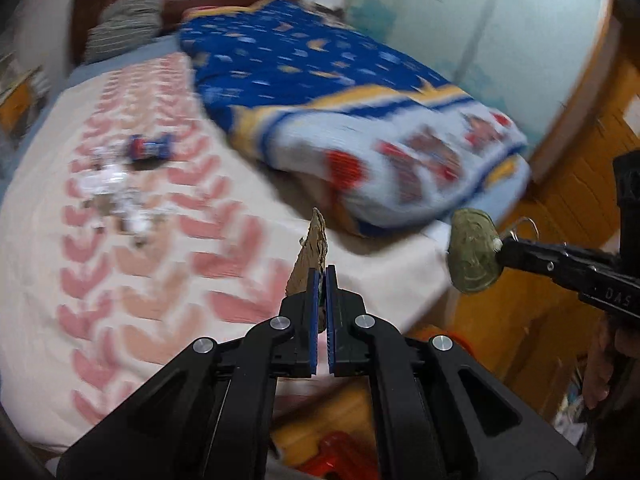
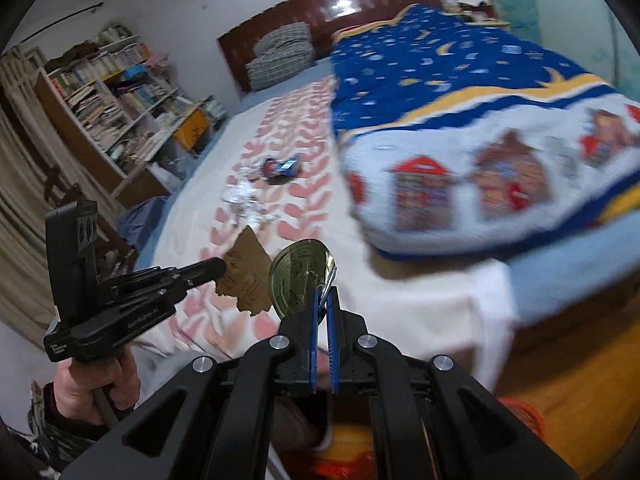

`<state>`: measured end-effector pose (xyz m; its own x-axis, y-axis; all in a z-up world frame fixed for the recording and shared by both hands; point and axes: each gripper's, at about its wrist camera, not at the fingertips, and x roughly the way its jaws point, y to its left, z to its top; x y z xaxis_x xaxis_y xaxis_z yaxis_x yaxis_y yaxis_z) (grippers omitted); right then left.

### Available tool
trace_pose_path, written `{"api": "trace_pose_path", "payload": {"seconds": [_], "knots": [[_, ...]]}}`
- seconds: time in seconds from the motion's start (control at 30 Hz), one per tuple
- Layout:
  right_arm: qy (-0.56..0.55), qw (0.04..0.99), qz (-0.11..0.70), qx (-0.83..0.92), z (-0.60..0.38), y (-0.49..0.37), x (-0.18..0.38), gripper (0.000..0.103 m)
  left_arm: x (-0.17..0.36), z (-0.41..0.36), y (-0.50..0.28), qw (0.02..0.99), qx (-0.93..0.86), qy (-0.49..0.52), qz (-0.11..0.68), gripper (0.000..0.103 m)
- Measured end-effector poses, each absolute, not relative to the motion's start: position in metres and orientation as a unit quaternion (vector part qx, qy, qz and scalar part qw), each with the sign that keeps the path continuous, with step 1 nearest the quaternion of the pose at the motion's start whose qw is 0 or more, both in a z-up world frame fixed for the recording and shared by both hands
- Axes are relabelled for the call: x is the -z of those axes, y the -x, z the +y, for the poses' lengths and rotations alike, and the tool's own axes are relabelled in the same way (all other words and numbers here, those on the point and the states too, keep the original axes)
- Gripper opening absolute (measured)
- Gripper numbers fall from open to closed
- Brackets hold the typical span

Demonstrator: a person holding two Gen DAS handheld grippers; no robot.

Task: Collect trash
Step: 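Carry the gold lid and cardboard in both tools over the orange basket, then open both tools to drop the lid and cardboard into the basket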

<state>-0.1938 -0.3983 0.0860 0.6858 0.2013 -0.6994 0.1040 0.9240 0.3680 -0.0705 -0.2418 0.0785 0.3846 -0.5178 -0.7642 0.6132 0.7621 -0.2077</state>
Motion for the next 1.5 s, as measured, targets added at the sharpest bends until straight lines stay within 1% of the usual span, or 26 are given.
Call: {"api": "trace_pose_path", "payload": {"seconds": [0.17,0.27,0.43,0.63,0.73,0.83,0.9,0.97,1.1,1.13,1.17,1.2,1.23,1.27,1.3,1.37,1.43,1.47,1.5], "knots": [[-0.199,0.887,0.416,0.042,-0.45,0.268,-0.077,0.006,-0.063,-0.312,0.122,0.788,0.406,-0.088,0.454,0.003],[-0.207,0.869,0.438,0.098,-0.486,0.31,-0.05,0.006,-0.036,-0.358,0.151,0.738,0.46,-0.095,0.485,0.003],[-0.264,0.827,0.468,0.165,-0.538,0.363,0.029,0.006,0.038,-0.428,0.18,0.658,0.493,-0.139,0.552,0.003],[-0.333,0.756,0.523,0.212,-0.573,0.41,0.157,0.006,0.142,-0.477,0.201,0.588,0.469,-0.199,0.629,0.003],[-0.35,0.734,0.538,0.222,-0.582,0.419,0.203,0.006,0.176,-0.496,0.214,0.572,0.463,-0.239,0.634,0.003],[-0.369,0.715,0.547,0.231,-0.589,0.423,0.233,0.006,0.202,-0.507,0.224,0.561,0.458,-0.261,0.638,0.003],[-0.37,0.704,0.556,0.242,-0.59,0.42,0.241,0.006,0.218,-0.507,0.23,0.549,0.452,-0.261,0.653,0.003],[-0.358,0.706,0.558,0.25,-0.588,0.416,0.235,0.007,0.223,-0.504,0.234,0.544,0.444,-0.267,0.66,0.003],[-0.338,0.713,0.558,0.257,-0.584,0.408,0.219,0.009,0.22,-0.506,0.235,0.546,0.442,-0.264,0.661,0.004],[-0.339,0.714,0.555,0.26,-0.584,0.409,0.215,0.009,0.217,-0.506,0.233,0.547,0.441,-0.263,0.662,0.005],[-0.343,0.713,0.551,0.264,-0.587,0.412,0.21,0.009,0.216,-0.5,0.23,0.547,0.442,-0.259,0.663,0.008],[-0.344,0.712,0.551,0.266,-0.588,0.411,0.208,0.009,0.214,-0.499,0.23,0.548,0.443,-0.254,0.663,0.023],[-0.342,0.712,0.552,0.267,-0.587,0.412,0.207,0.009,0.212,-0.497,0.23,0.548,0.446,-0.25,0.662,0.049],[-0.338,0.713,0.552,0.269,-0.588,0.412,0.202,0.009,0.211,-0.496,0.23,0.547,0.448,-0.247,0.662,0.062],[-0.334,0.715,0.551,0.271,-0.588,0.414,0.197,0.009,0.205,-0.492,0.23,0.551,0.45,-0.24,0.661,0.07],[-0.33,0.719,0.546,0.275,-0.587,0.414,0.185,0.009,0.198,-0.492,0.229,0.552,0.455,-0.236,0.658,0.07],[-0.313,0.732,0.542,0.271,-0.582,0.409,0.16,0.009,0.18,-0.486,0.228,0.559,0.461,-0.236,0.648,0.07],[-0.304,0.737,0.54,0.268,-0.581,0.406,0.15,0.012,0.168,-0.482,0.227,0.563,0.467,-0.234,0.641,0.07],[-0.287,0.749,0.536,0.262,-0.577,0.4,0.132,0.026,0.158,-0.481,0.226,0.566,0.471,-0.23,0.636,0.07]]}}
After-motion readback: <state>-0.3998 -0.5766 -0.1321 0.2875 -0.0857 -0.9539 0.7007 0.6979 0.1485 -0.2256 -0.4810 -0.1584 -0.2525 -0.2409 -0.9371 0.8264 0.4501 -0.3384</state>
